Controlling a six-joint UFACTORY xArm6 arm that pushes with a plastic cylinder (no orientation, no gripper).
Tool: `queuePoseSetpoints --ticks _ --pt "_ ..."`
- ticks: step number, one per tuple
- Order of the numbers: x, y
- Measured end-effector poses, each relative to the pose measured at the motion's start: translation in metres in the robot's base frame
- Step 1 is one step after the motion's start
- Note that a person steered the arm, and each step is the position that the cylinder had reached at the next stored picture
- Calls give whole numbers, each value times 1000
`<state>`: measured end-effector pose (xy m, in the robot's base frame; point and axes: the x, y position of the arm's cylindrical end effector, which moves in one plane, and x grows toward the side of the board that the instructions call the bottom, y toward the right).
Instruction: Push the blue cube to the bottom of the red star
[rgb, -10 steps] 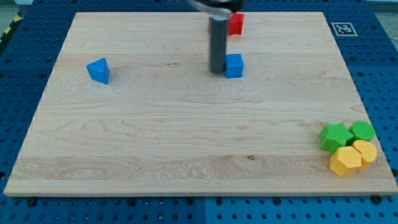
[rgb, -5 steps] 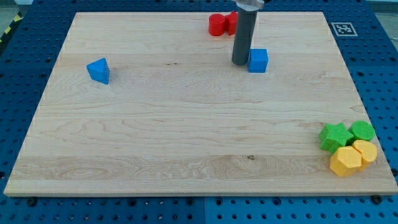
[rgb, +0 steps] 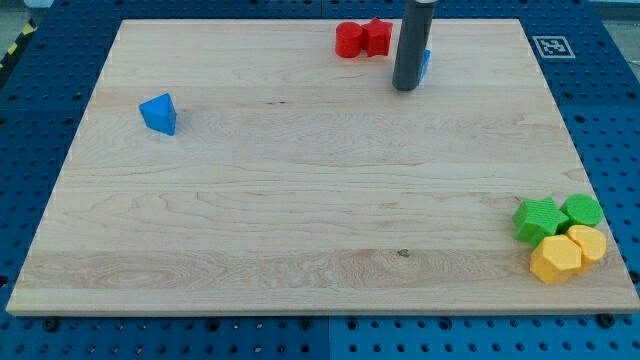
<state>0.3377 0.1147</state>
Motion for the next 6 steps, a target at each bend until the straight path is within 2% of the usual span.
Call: queuePoseSetpoints --ticks 1,2,4,5,6 --pt "20 46" --pt "3 64" --pt "-46 3" --pt "-50 -3" --pt "-20 0"
